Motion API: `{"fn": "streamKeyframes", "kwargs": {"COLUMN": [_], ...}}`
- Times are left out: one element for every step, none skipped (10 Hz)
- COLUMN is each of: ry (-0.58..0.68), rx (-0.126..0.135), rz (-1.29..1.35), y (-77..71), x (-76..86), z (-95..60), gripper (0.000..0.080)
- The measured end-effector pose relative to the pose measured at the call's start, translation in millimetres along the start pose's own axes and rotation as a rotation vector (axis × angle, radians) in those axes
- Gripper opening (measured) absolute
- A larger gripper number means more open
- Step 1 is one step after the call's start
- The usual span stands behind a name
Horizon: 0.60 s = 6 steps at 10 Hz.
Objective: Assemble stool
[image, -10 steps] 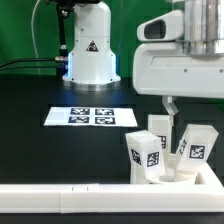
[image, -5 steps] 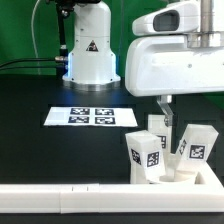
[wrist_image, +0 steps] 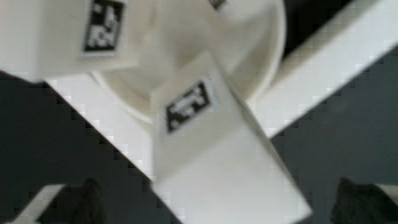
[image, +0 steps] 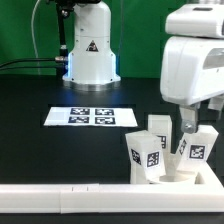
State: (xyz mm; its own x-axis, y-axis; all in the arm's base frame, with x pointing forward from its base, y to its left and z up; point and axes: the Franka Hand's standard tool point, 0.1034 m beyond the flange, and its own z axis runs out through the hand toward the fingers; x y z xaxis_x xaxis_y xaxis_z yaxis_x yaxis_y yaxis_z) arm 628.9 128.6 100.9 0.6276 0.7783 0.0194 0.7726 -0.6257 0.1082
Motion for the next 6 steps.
{"fn": "streamKeyframes", "kwargs": {"ry": [-0.006, -0.017, -0.053, -0.069, -0.066, -0.066], "rx": [-0.005, -0.011, -0.022, -0.025, -0.028, -0.030], "rz": [-0.061, -0.143, -0.258, -0.313, -0.311, -0.268], "y": [0.9, 1.3, -1.6, -2.7, 1.0, 1.4], "x": [-1.0, -2.2, 0.3, 4.7, 2.9, 2.3], "z": [0.5, 2.9, 13.6, 22.7, 19.6, 19.4], "gripper": [0.0649, 0.0649, 0.0649, 0.0649, 0.0649, 0.0649]}}
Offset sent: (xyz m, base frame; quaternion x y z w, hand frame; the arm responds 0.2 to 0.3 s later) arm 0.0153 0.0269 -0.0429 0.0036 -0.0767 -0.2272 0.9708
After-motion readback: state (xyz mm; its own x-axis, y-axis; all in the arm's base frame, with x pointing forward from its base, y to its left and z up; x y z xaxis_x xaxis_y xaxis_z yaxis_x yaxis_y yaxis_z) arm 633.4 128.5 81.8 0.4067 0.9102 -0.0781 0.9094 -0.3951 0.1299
